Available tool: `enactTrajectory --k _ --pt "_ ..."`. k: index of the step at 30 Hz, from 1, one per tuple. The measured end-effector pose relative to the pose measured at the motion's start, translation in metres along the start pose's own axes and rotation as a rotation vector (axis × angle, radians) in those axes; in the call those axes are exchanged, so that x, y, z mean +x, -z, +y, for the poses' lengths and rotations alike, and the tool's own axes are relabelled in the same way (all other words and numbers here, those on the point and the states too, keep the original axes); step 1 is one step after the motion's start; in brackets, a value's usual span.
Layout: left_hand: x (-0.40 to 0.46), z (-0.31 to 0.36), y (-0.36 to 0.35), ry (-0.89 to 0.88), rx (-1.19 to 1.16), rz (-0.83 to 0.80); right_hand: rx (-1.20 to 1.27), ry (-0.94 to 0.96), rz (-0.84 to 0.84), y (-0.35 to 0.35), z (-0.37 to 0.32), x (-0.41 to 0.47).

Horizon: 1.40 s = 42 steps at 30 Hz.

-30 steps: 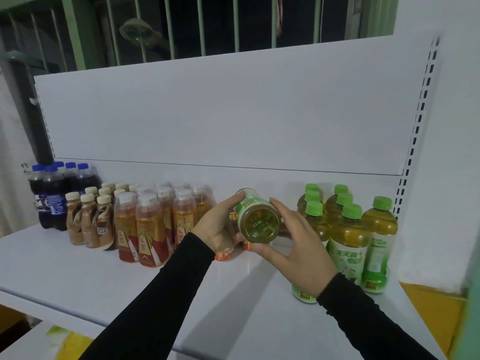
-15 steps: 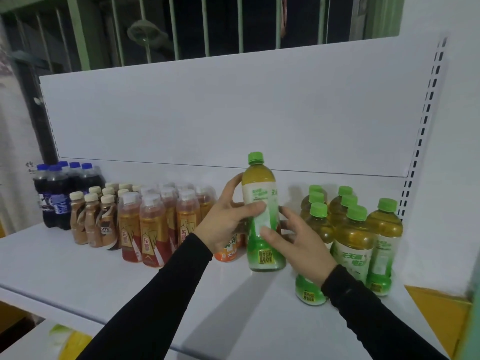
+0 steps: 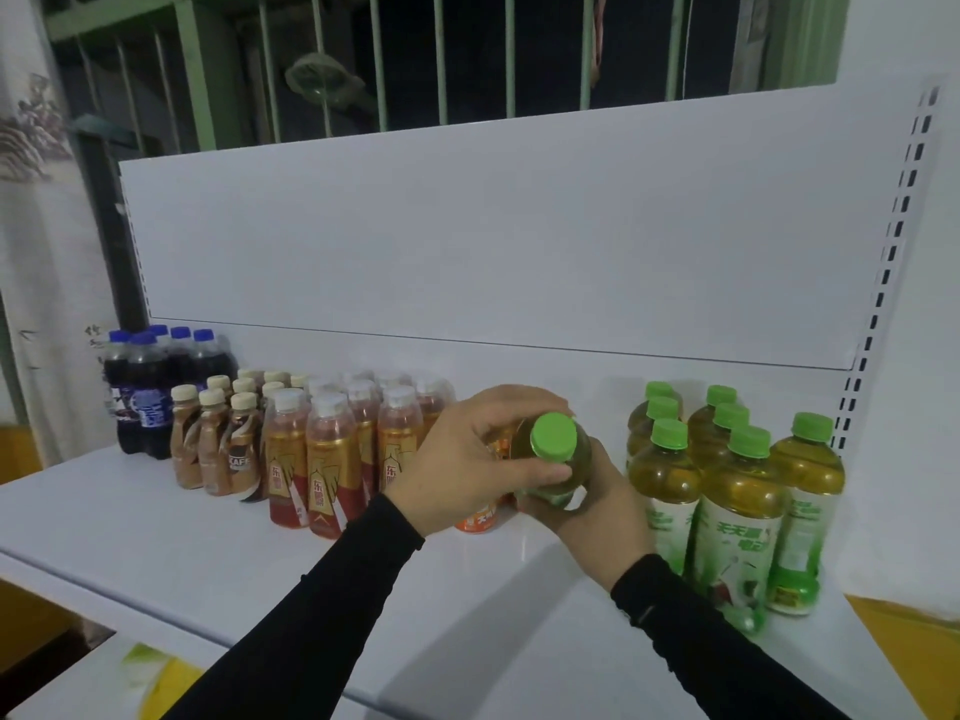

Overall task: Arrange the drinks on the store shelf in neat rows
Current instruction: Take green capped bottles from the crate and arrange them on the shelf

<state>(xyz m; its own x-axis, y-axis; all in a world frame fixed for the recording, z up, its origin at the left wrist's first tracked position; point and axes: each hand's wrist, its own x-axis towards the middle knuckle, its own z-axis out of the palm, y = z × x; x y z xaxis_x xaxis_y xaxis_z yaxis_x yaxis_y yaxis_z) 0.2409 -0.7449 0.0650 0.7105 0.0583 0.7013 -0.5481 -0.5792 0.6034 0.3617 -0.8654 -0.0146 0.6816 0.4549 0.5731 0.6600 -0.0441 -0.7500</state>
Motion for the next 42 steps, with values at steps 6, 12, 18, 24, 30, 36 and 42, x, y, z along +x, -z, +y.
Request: enactTrajectory --k 6,12,18,24,30,36,42 --pt "-0.005 0.002 0.006 -0.026 0.056 0.007 0.054 0.036 -0.010 -0.004 -0.005 0.000" --pt "0.020 0.013 0.016 0.050 0.110 0.032 -0.015 -0.045 -0.169 0.006 -0.014 -0.002" --pt "0.078 0.028 0.027 0.023 0.093 0.121 -0.140 0.115 -0.168 0.039 -0.041 0.003" --pt "0.144 0.062 0.016 -0.060 0.019 0.128 -0.416 0.207 0.039 0.111 -0.059 0.018" --pt "0.221 0.078 -0.024 -0.157 0.009 0.137 -0.660 0.118 0.126 0.184 -0.056 0.030" --pt "0.277 0.061 -0.091 -0.132 -0.010 0.152 -0.882 -0.065 0.071 0.227 -0.026 0.039" --pt "0.301 0.034 -0.153 -0.008 0.015 0.025 -0.882 -0.180 -0.019 0.243 0.003 0.038"
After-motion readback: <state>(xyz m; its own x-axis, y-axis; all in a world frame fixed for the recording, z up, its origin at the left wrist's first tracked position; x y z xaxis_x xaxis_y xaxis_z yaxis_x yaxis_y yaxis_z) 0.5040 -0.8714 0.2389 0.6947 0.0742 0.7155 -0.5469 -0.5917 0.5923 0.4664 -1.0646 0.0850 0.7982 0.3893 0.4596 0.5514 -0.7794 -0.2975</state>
